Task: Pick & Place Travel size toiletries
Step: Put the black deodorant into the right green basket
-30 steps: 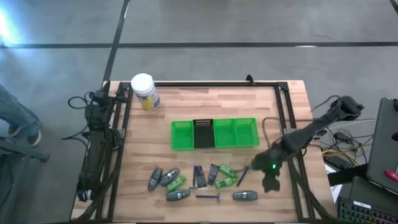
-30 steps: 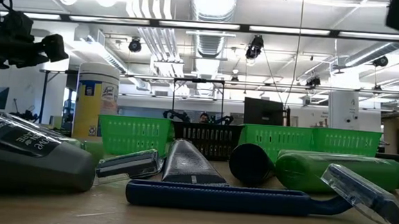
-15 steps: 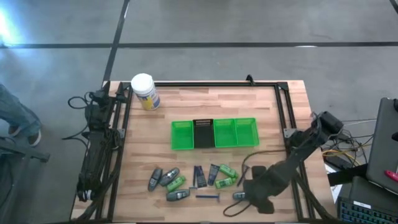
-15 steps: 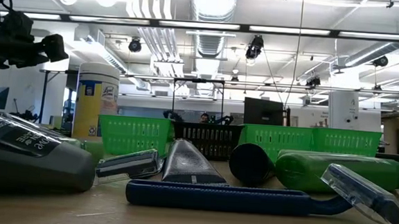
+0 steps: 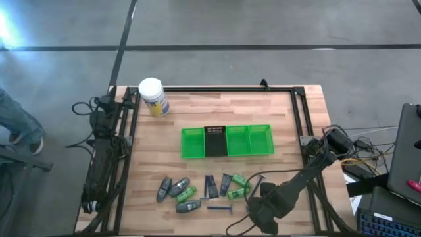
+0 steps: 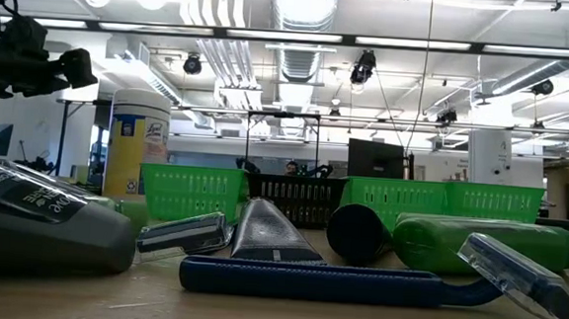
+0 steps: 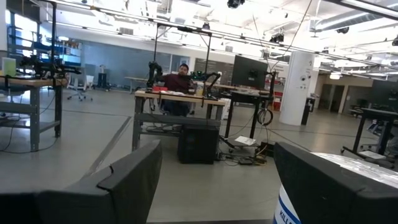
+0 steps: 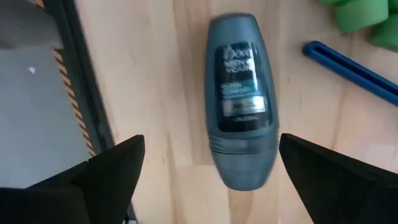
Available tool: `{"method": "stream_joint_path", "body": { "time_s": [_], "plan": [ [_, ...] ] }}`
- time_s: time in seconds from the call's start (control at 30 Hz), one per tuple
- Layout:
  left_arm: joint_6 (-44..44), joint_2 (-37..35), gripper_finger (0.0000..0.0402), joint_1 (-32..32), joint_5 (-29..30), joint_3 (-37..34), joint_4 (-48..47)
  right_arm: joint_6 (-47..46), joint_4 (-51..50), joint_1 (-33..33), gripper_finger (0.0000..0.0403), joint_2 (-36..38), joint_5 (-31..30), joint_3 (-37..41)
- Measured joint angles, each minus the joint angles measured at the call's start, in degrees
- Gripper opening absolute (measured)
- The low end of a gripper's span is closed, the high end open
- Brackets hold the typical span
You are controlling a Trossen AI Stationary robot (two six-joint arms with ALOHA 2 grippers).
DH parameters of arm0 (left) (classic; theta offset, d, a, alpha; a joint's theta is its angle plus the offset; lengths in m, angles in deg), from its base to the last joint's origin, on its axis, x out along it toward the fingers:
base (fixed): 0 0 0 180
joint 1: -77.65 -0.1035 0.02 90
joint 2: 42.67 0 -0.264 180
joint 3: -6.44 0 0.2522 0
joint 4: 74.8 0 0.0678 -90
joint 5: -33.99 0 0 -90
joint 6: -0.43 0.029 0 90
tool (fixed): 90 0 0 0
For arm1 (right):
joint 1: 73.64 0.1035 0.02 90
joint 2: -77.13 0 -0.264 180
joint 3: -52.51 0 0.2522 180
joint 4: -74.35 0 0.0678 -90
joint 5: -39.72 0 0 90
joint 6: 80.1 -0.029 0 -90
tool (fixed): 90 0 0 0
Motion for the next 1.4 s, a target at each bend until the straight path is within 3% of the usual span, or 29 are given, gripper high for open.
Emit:
{"method": "stream_joint_path", "body": {
  "time_s": [0.37,0.77,1.3,1.4],
  "plan": [
    [0.0,0.0,0.0314,0.0,0.0,0.0,0.0,8.5,4.3,0.0,0.0368,0.1,-0.3,7.5],
    [0.0,0.0,0.0314,0.0,0.0,0.0,0.0,6.0,11.7,0.0,0.0363,0.5,-0.7,12.9],
    [0.0,0.0,0.0314,0.0,0.0,0.0,0.0,1.9,10.7,-0.2,0.02,2.2,-3.2,13.3],
    [0.0,0.0,0.0314,0.0,0.0,0.0,0.0,-0.7,10.1,-0.1,0.0198,6.0,-4.1,12.5]
  ]
}}
